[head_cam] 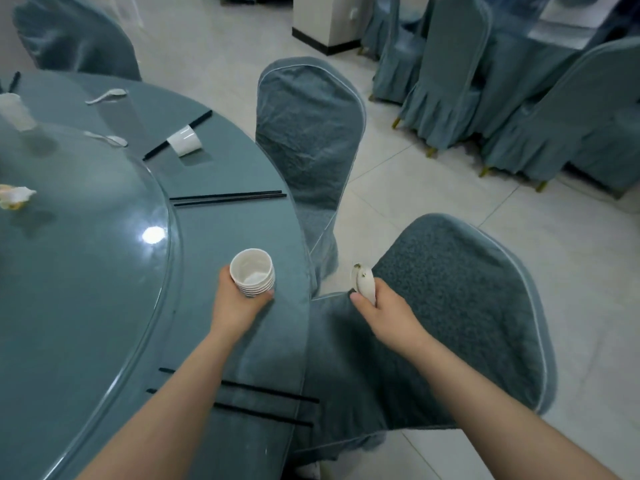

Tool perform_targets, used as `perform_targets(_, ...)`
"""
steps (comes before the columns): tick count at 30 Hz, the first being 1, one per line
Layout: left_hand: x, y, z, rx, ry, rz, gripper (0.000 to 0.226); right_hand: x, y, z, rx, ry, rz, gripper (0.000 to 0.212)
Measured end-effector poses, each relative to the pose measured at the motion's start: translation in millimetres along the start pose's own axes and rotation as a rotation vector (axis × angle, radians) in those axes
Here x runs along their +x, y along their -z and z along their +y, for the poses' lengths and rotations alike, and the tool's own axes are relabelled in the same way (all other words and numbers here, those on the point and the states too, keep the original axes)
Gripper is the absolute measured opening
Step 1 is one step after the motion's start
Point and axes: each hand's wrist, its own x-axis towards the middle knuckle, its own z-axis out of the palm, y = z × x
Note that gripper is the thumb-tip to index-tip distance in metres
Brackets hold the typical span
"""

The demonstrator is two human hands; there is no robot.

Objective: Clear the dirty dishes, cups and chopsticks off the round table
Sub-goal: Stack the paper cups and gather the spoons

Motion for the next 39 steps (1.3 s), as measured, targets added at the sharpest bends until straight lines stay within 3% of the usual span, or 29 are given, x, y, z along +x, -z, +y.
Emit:
perform_targets(7, -52, -28, 61, -0.155, -0.148, -0.170, 0.068, -61, 50, -1, 0.109, -0.045, -0.003, 0.007)
perform_targets(12, -87, -75, 136, -0.184, -0.291, -0.364, 0.071, -96, 111, 16, 0.049, -0.022, 0.203, 0.013)
perform_targets(17, -130, -149, 208, -0.176, -0.461, -0.422, 0.064, -133, 202, 51, 0.043, -0.011, 0.413, 0.013)
perform_targets(21, -167, -226, 263, -0.188, -0.508, -0.466, 0.064, -159, 290, 100, 0.076, -0.052, 0.486, 0.020)
perform_targets(29, -238, -376, 317, -0.257, -0.468, -0.504, 0.067, -183, 437, 218, -0.150, -0.115, 0.549, 0.016)
perform_targets(39, -237, -486, 337, -0.225, -0.369, -0.538, 0.057, -142, 519, 319, -0.288, -0.159, 0.447, 0.031)
